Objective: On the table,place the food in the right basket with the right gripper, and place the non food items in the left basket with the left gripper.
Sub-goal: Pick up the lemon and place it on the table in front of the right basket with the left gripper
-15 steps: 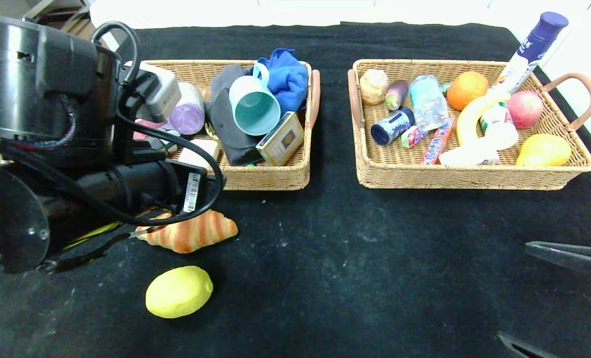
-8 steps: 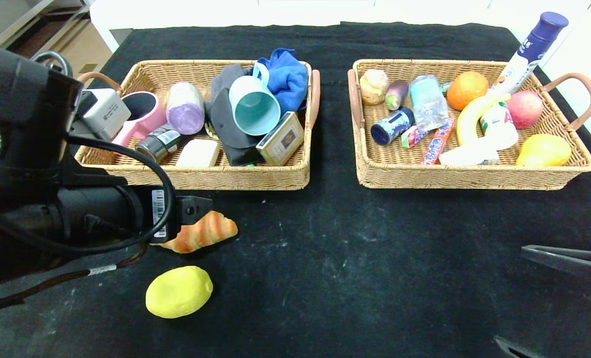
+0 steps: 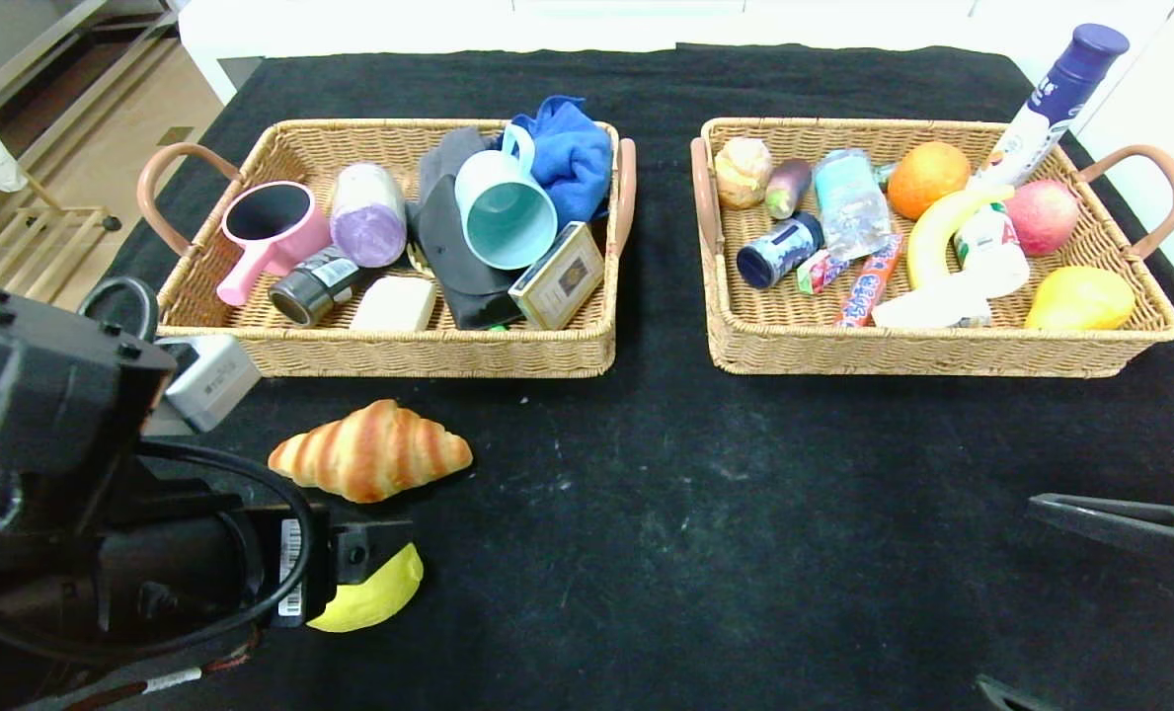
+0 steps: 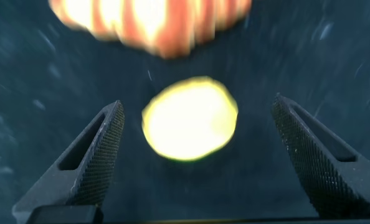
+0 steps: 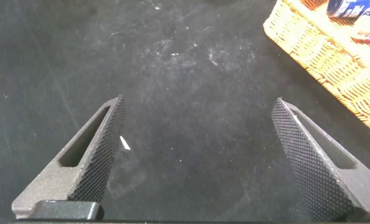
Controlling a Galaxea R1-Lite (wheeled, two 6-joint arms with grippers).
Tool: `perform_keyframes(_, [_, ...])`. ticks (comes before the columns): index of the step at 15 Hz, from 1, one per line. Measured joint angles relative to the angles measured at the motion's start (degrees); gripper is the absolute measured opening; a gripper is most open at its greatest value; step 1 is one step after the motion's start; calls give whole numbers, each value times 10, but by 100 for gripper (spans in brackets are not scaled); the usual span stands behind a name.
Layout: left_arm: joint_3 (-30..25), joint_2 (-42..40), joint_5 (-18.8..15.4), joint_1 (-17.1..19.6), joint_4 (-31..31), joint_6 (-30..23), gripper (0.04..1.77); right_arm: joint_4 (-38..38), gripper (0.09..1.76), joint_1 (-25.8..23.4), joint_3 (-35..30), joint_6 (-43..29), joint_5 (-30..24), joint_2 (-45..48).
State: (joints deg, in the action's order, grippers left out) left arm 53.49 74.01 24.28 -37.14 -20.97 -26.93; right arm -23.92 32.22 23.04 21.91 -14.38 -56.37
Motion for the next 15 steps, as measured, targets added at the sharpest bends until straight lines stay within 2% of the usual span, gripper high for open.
perform_keyframes(4, [-23, 15, -11, 2, 0, -4, 171, 0, 171, 6, -2, 0, 0, -3])
perform_keyframes(6, [-23, 24, -12, 15, 0, -2, 171, 0, 171, 7, -2, 0, 0, -3])
perform_keyframes(10, [-21, 41, -38, 35, 8, -2, 172, 0, 171, 8, -4, 4, 1, -3])
perform_keyframes(15, [-25, 58, -41, 37, 9, -2, 172, 0, 171, 8, -5, 4, 0, -7])
